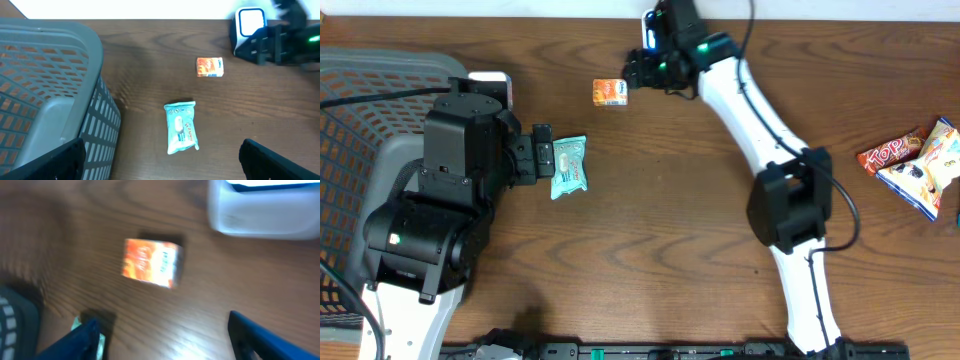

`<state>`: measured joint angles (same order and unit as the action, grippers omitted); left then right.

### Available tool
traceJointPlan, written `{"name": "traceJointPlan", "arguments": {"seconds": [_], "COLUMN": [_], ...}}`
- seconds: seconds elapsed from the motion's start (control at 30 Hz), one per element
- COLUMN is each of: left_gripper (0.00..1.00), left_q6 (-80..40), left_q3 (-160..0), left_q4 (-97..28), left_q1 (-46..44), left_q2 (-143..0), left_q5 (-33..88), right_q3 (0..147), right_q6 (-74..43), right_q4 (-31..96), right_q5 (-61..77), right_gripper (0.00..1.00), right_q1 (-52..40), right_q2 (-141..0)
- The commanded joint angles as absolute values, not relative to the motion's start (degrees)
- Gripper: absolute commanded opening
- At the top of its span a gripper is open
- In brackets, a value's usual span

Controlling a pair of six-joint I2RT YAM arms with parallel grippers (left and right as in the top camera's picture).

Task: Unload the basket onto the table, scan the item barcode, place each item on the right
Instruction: 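Reach the right gripper to the small orange box and grasp it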

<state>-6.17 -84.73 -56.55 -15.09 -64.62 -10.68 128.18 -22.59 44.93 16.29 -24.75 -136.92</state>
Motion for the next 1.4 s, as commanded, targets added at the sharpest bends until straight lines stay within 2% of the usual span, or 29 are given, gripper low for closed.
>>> {"name": "traceJointPlan", "arguments": {"seconds": [0.0,0.4,0.63,0.77,1.1,1.23,1.3,1.37], "left_gripper": [0.98,0.98,0.98,0.98,0.98,0.98,0.98,0.98], "left_q6": [-6.1,-6.1,-6.1,-6.1,-6.1,-6.1,-6.1,-6.1], "left_q3": [-84.7,-84.7,-84.7,-84.7,-84.7,-84.7,-84.7,-84.7], "left_q4": [-56.6,-56.6,-56.6,-56.6,-56.6,-56.6,-56.6,-56.6], "left_q1": [-14.8,-14.8,-14.8,-14.8,-14.8,-14.8,-14.8,-14.8], "left_q2": [-64.7,-64.7,-64.7,-64.7,-64.7,-64.7,-64.7,-64.7], "left_q5": [-11.2,-11.2,-11.2,-11.2,-11.2,-11.2,-11.2,-11.2], "right_q3": [128.1,128.1,128.1,128.1,128.1,128.1,128.1,128.1], "right_q6": [-22.7,-24.0,-29.7,-33.7,-34.9,-33.5,-32.4,-30.5], "right_q4": [39.6,27.6,22.8,21.6,23.0,25.9,27.9,29.5], "right_q5": [18.3,18.1,17.7,17.0,15.1,15.2,15.4,15.4], "right_gripper": [0.70,0.66,0.64,0.57,0.57,0.49,0.42,0.29], "right_q1": [-25.7,-25.8,-25.7,-25.6,-27.3,-28.1,-28.1,-28.1], "right_q2": [-140.6,-147.6,-151.8,-152.4,-154.0,-155.6,-156.1,-156.1]}}
